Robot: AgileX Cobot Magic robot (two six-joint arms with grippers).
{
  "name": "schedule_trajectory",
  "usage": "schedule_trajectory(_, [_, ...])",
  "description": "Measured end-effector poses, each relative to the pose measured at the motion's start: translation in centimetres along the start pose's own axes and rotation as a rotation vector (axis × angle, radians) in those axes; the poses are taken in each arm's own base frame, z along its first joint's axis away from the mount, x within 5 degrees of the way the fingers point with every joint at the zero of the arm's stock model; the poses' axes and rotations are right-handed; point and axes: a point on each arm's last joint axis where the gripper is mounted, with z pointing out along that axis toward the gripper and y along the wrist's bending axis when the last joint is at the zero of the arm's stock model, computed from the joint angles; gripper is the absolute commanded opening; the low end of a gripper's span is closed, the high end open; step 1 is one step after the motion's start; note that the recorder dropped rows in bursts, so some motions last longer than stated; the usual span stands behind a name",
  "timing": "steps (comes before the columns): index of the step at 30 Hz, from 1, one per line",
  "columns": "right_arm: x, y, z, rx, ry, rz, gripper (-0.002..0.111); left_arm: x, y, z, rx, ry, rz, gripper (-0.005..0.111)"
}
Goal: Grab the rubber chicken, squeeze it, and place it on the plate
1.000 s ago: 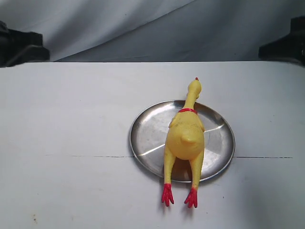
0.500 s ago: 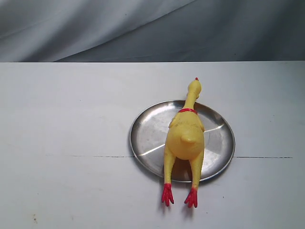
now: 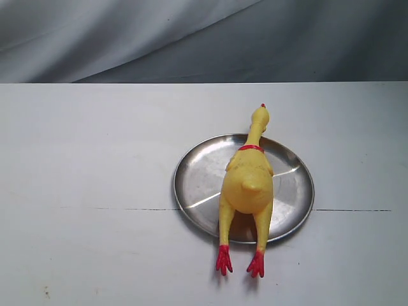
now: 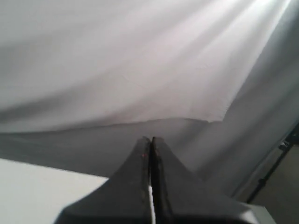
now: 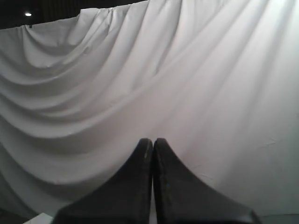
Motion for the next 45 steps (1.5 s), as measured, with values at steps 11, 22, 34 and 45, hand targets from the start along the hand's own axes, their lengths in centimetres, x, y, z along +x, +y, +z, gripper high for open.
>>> schedule_trajectory(11, [-2.1, 5.2, -5.1, 0.036, -0.001, -0.27, 0.0, -4.1, -6.4, -7.6, -0.096, -0.384, 0.345, 0.0])
schedule_trajectory(22, [-4.7, 11.5, -12.0, 0.135, -0.199, -0.464, 0.0, -3.1, -7.7, -8.3, -0.048, -0.324, 0.429, 0.0])
schedule_trajectory(34, [-4.7, 16.0, -17.6, 0.213, -0.281, -0.519, 0.0, -0.7, -10.5, -14.8, -0.097, -0.419, 0.588, 0.0])
schedule_trajectory(45, [-2.7, 18.3, -21.8, 0.321, -0.32, -0.592, 0.0, 5.5, -9.5, -19.9, -0.187, -0.555, 0.641, 0.0])
